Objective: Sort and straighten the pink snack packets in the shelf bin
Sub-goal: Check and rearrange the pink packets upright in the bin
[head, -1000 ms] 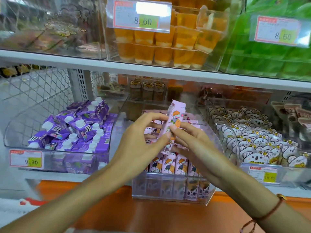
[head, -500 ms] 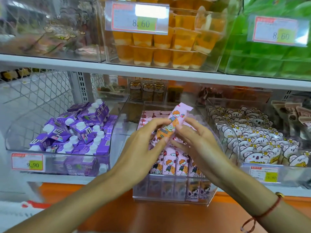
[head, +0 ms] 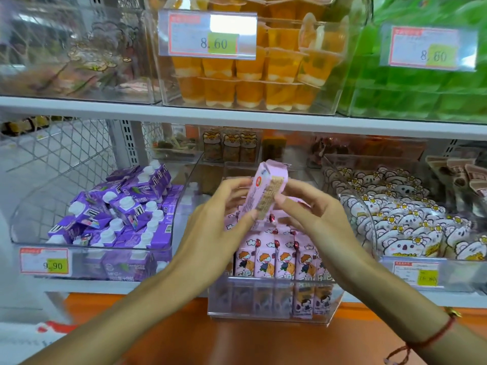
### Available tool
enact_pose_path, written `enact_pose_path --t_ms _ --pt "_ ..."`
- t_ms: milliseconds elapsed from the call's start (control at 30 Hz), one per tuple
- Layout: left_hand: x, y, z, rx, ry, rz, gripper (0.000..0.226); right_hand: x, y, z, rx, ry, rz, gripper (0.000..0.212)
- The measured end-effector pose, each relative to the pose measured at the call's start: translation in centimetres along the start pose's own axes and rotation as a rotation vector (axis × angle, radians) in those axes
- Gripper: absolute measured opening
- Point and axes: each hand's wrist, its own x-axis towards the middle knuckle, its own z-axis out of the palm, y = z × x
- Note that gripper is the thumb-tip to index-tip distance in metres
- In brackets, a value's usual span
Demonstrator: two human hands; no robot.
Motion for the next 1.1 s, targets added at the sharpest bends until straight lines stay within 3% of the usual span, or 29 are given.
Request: enact_pose_path --t_ms 133,233,367,667,767,933,1100 --pt "0.1 0.6 0.2 -0.156 -0.078 -0.09 0.036 0.0 -0.3 0.0 -0.005 0.069 -0.017 0.027" --pt "0.4 1.1 0.1 -0.29 -0.138 -0.213 0.034 0.3 -0.5 -0.3 0.038 0.123 0.062 0.034" --pt "0.5 1.5 0.1 -0.474 -0.223 -0.411 0.019 0.5 -0.3 -0.3 0.076 0.158 0.168 0.029" --pt "0.6 1.2 -0.1 -0.533 -0.33 -0.504 0.023 0.5 -0.4 -0.2 0.06 0.159 0.132 0.03" --pt "0.6 1.6 -0.4 -0.503 -0.281 -0.446 0.025 0.2 -0.5 -0.3 0.037 0.109 0.094 0.03" --pt "0.7 2.0 -1.3 -0.124 0.026 0.025 0.036 -0.2 -1.0 0.2 0.012 -0.043 -0.042 0.039" --pt "0.0 1.9 -0.8 0.12 0.125 0.17 0.038 -0.5 -0.7 0.8 0.009 -0.002 -0.112 0.04"
